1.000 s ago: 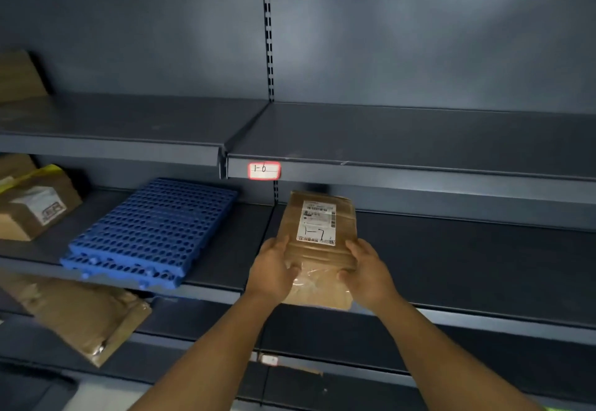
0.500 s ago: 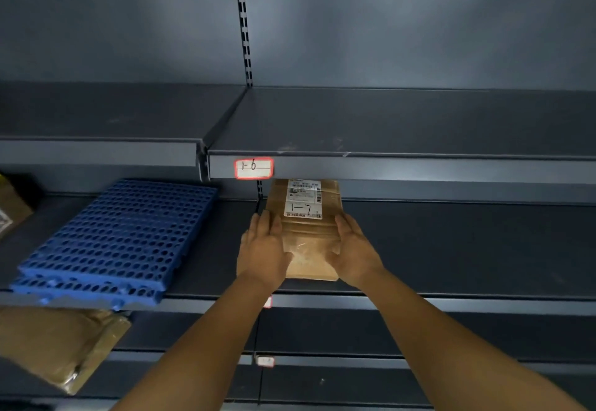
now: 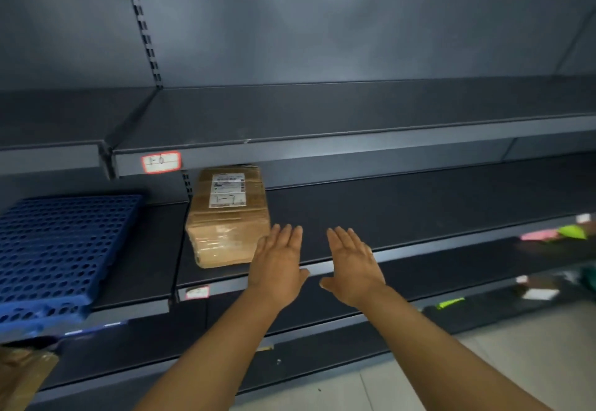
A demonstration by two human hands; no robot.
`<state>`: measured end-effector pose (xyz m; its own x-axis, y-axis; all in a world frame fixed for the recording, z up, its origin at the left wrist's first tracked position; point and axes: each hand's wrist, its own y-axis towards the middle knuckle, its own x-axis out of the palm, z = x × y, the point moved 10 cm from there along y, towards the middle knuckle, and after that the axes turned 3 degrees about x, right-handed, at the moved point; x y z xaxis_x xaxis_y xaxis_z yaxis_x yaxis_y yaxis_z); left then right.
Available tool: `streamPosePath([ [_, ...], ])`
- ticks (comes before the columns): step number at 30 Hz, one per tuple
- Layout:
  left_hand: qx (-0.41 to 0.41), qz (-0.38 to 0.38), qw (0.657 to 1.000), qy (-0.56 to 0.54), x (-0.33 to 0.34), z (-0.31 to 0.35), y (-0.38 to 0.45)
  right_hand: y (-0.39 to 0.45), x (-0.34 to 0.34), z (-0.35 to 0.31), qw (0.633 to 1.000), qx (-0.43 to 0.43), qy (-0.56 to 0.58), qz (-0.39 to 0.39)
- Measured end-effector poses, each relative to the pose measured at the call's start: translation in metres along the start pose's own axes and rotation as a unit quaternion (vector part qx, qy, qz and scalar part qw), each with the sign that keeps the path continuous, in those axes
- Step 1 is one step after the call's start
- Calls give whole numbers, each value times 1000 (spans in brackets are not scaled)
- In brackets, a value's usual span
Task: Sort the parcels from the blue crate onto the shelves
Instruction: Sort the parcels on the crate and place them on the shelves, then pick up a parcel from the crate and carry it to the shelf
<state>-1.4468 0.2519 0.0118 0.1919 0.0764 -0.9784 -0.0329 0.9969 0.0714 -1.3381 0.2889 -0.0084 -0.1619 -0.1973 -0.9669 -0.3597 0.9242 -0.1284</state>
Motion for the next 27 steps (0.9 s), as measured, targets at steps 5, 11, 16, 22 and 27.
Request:
streamPosePath([
  [5,62,-16,998,-15,14,88,-2,-52,-21,79,997,65,37,26],
  [11,146,-38,988,-24,26,210,-19,-135,-43,190,986,142,45,69],
  [16,214,-49,975,-28,40,325,-54,-224,-58,285,971,215,55,89],
  [22,287,-68,955,-34,71,458,-110,-342,-68,388,951,283,47,115],
  [27,345,-86,934,-36,91,564,-160,-437,-72,464,926,349,55,131],
])
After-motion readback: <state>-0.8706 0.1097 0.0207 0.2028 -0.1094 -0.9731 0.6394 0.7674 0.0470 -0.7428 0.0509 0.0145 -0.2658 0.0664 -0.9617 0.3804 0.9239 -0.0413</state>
